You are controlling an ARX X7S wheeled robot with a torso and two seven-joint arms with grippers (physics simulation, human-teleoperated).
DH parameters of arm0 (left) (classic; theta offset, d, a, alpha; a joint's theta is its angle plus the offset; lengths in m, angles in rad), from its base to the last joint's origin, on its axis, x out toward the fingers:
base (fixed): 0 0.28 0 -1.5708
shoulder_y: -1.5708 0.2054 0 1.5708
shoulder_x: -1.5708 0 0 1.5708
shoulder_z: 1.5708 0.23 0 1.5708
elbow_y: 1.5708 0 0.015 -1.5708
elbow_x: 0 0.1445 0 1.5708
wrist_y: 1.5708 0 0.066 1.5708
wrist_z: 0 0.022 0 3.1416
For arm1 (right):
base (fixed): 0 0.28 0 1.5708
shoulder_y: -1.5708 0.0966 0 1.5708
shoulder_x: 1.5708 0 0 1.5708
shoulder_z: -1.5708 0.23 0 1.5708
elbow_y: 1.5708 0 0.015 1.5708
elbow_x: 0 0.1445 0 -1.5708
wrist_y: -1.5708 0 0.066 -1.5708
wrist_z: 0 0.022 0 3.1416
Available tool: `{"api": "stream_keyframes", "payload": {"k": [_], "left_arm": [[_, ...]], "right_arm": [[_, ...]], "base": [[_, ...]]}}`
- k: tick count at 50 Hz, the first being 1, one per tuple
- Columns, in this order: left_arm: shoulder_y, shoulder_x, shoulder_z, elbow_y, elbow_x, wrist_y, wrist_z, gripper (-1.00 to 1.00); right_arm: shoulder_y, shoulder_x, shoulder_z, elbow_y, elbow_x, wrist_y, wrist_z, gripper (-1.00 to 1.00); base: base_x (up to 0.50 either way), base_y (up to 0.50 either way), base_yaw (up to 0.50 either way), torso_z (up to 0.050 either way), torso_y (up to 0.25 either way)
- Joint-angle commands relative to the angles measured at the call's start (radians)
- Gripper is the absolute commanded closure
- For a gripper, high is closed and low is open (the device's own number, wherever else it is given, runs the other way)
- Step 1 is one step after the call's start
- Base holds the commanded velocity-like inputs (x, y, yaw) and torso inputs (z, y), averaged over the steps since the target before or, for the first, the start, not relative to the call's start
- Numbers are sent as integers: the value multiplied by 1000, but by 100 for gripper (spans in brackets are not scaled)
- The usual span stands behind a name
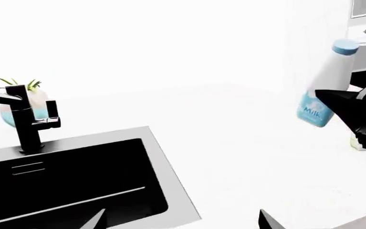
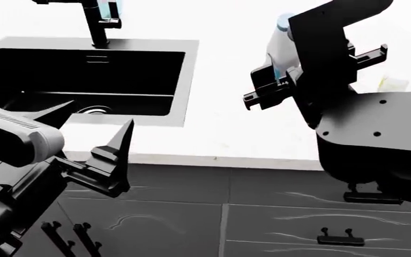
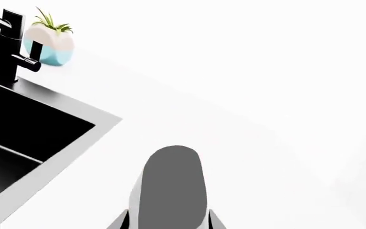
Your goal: Move the drinks to the dining counter.
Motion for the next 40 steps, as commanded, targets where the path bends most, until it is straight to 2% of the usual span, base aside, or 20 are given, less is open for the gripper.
{"api": "stream_keyframes", "payload": {"k": [1,6,22,40], "left_arm": [[15,-5,-9,2,4,9,5,-100],[20,-10,-13,5,1,10,1,-100],[9,-12,-7,8,-8,5,-10,-100],[3,-6,4,1,-3,1,-8,-100]], "right_arm": [[-25,-1,15,44,-12,-17,-16,100],[-70,2,36,99,-7,-67,-41,100],[-163,11,90,195,-20,-187,-36,100],[-160,-36,51,301,-111,-214,-103,100]], "base": [[-516,298,0,0,10],[-452,261,0,0,0],[0,0,0,0,1],[0,0,0,0,1]]}}
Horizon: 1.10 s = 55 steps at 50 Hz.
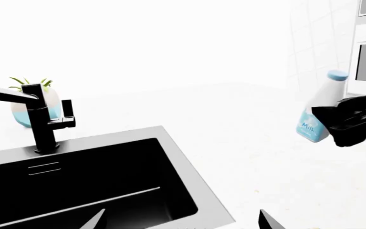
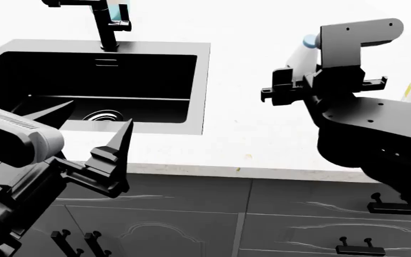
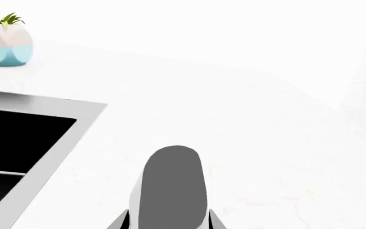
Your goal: Move the drinks to the dining counter.
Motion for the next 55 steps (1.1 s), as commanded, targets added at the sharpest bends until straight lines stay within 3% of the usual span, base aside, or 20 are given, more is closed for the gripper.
{"api": "stream_keyframes", "payload": {"k": [1,55], "left_arm": [[4,-1,0,0,0,1,-1,-100],[18,-20,-13,7,-8,11,-8,-100]], "right_arm": [[1,-26,-14,66,-70,-12,-42,100],[-47,-74,-81,188,-161,-35,-105,100]], "base": [[0,0,0,0,0],[0,0,0,0,1]]}}
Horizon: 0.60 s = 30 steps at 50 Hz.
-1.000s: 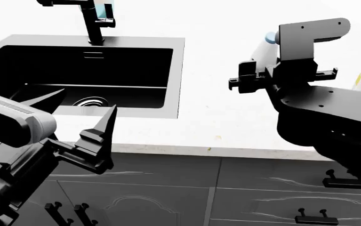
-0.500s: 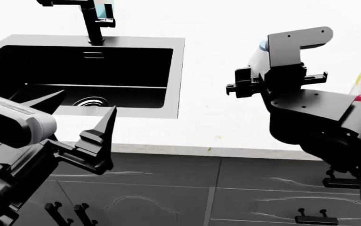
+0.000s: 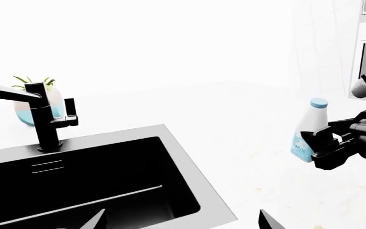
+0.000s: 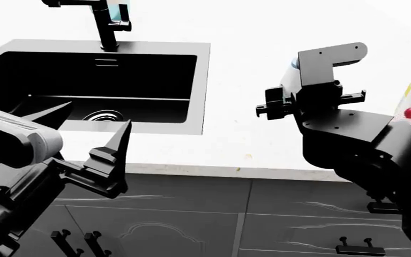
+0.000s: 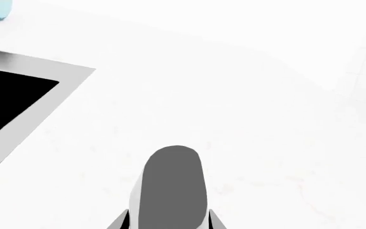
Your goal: Move the drinks to the dining counter.
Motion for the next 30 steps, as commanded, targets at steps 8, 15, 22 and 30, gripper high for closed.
{"api": "stream_keyframes", "payload": {"k": [8,15,22,30], "left_arm": [[2,-8,-5,3,-7,2,-4,-100],[1,-8,-4,6,-9,3,-7,-100],[-15,3,10,-4,-2,-4,-1,-100],[-14,-1,7,-3,-5,-2,-2,-100]], "right_arm": [[-18,8,10,-3,-22,-4,0,100],[-29,16,16,-13,-15,-7,5,100],[-26,12,14,-5,-14,-3,2,100],[-26,8,13,2,-12,0,-5,100]], "base": [[0,0,0,0,0],[0,0,0,1,0],[0,0,0,0,1],[0,0,0,0,0]]}}
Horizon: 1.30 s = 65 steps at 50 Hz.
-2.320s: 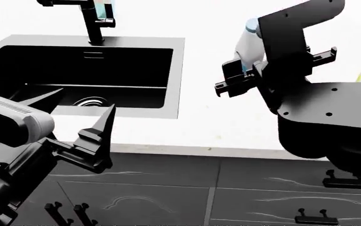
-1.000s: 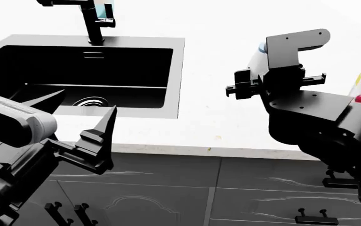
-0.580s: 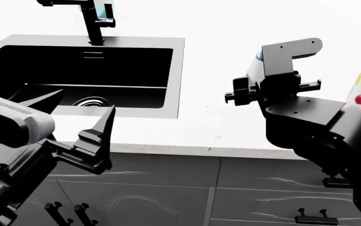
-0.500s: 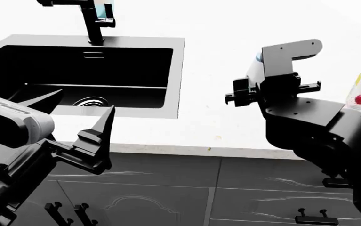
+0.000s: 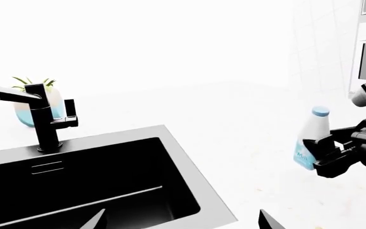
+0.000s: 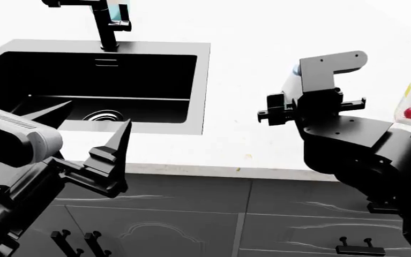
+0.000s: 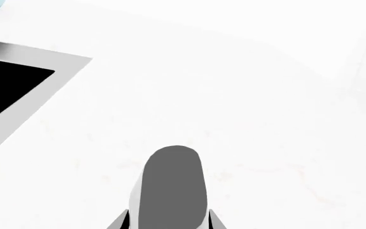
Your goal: Move the drinks to the dining counter.
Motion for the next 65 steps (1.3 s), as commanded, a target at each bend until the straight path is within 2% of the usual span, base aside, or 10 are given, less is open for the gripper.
{"api": "stream_keyframes", "payload": {"k": [1,2,3,32,49,58,62,65], "left_arm": [[-5,1,3,-2,1,-1,1,-100],[-5,2,5,-3,3,-1,2,-100],[-3,2,5,-3,4,-1,3,-100],[0,-3,1,4,-2,3,-3,-100],[-18,-7,1,8,-20,3,-10,-100],[-9,-43,-42,44,-68,23,-44,-100],[-7,-98,-104,89,-143,54,-86,-100],[45,-144,-191,122,-192,90,-104,-100]], "right_arm": [[5,-2,8,1,-20,9,-9,100],[5,-2,8,2,-21,9,-5,100],[3,-1,11,0,-15,9,-7,-100],[13,26,36,-42,4,19,36,-100],[128,119,119,-299,133,114,193,-100],[190,193,183,-518,293,170,359,-100],[239,235,218,-586,397,194,438,-100],[277,257,235,-617,461,209,485,-100]], "base": [[0,0,0,0,0],[0,0,0,0,0],[0,0,0,0,0],[0,0,0,0,0],[0,0,0,0,0],[0,0,0,0,0],[0,0,0,0,0],[0,0,0,0,0]]}}
